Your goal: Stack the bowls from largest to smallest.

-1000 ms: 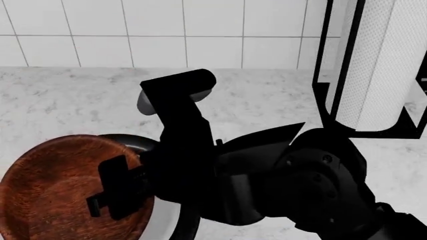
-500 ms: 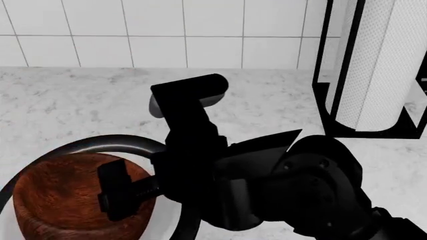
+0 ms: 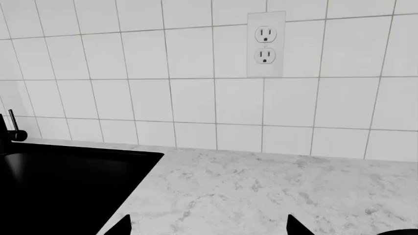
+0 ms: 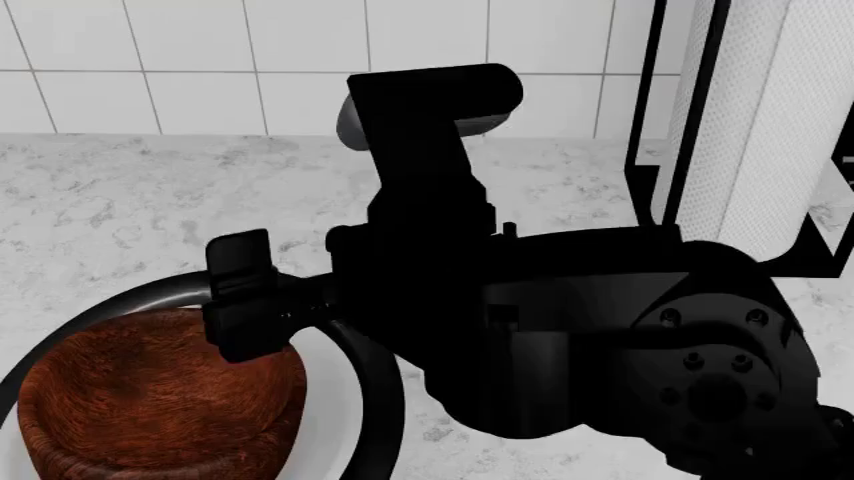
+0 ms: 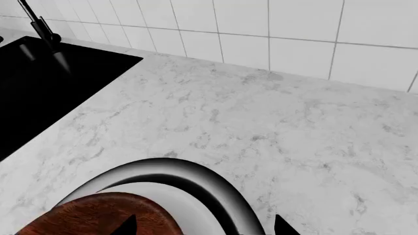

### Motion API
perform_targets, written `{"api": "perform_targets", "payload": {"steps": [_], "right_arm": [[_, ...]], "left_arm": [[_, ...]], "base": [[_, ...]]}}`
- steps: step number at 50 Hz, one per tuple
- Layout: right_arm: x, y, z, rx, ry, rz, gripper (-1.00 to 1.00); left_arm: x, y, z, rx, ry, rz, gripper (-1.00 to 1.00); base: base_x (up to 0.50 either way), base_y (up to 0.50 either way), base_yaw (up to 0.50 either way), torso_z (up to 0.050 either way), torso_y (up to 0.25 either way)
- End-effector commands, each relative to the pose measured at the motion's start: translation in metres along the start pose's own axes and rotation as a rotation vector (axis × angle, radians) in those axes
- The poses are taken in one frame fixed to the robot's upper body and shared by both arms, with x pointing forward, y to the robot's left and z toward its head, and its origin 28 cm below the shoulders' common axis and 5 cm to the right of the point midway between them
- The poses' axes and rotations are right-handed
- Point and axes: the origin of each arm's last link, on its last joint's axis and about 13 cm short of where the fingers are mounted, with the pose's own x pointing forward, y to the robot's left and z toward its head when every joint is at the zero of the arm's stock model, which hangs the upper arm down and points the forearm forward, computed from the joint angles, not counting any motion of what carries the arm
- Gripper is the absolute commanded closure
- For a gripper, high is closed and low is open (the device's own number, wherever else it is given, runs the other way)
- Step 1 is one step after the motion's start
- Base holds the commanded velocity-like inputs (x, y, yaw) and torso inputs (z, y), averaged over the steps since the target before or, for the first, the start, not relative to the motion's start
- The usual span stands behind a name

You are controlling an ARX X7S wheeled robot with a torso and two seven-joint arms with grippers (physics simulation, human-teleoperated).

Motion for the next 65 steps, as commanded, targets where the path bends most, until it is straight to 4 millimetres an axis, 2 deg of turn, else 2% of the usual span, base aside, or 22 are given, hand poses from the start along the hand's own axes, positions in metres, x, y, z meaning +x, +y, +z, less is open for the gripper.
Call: {"api": "perform_targets", "payload": {"steps": [1, 9, 14, 21, 29, 33, 40, 45, 54, 65], "right_arm": [[-0.031, 0.000, 0.013, 0.032, -0.180, -0.013, -1.00], [-0.055, -0.009, 0.009, 0.041, -0.321, -0.080, -1.00], [-0.072, -0.015, 0.001, 0.022, -0.402, -0.150, -1.00], [-0.101, -0.023, -0.010, 0.015, -0.494, -0.236, -1.00], [-0.121, -0.036, -0.013, 0.016, -0.540, -0.323, -1.00], [-0.134, -0.043, -0.010, -0.003, -0.561, -0.367, -1.00], [-0.163, -0.051, 0.008, -0.059, -0.598, -0.452, -1.00], [-0.169, -0.052, 0.015, -0.085, -0.591, -0.468, -1.00], [-0.183, -0.055, 0.039, -0.127, -0.602, -0.508, -1.00], [-0.182, -0.053, 0.057, -0.169, -0.600, -0.508, -1.00]], "left_arm": [[0.001, 0.000, 0.001, -0.070, 0.001, -0.009, -1.00], [0.004, -0.003, 0.005, -0.070, -0.003, -0.017, -1.00], [0.015, -0.008, 0.010, -0.043, 0.010, -0.039, -1.00], [0.026, -0.016, 0.036, -0.028, -0.017, -0.096, -1.00], [0.030, -0.023, 0.049, 0.016, -0.026, -0.138, -1.00], [0.036, -0.025, 0.058, 0.038, -0.020, -0.165, -1.00], [0.040, -0.020, 0.091, 0.047, -0.075, -0.162, -1.00], [0.040, -0.020, 0.104, 0.060, -0.105, -0.163, -1.00], [0.057, -0.019, 0.117, 0.097, -0.100, -0.153, -1.00], [0.060, -0.017, 0.139, 0.114, -0.123, -0.155, -1.00]], "base": [[0.00, 0.00, 0.00, 0.000, 0.000], [0.00, 0.00, 0.00, 0.000, 0.000], [0.00, 0.00, 0.00, 0.000, 0.000], [0.00, 0.00, 0.00, 0.000, 0.000], [0.00, 0.00, 0.00, 0.000, 0.000], [0.00, 0.00, 0.00, 0.000, 0.000], [0.00, 0.00, 0.00, 0.000, 0.000], [0.00, 0.00, 0.00, 0.000, 0.000], [0.00, 0.00, 0.00, 0.000, 0.000], [0.00, 0.00, 0.00, 0.000, 0.000]]}}
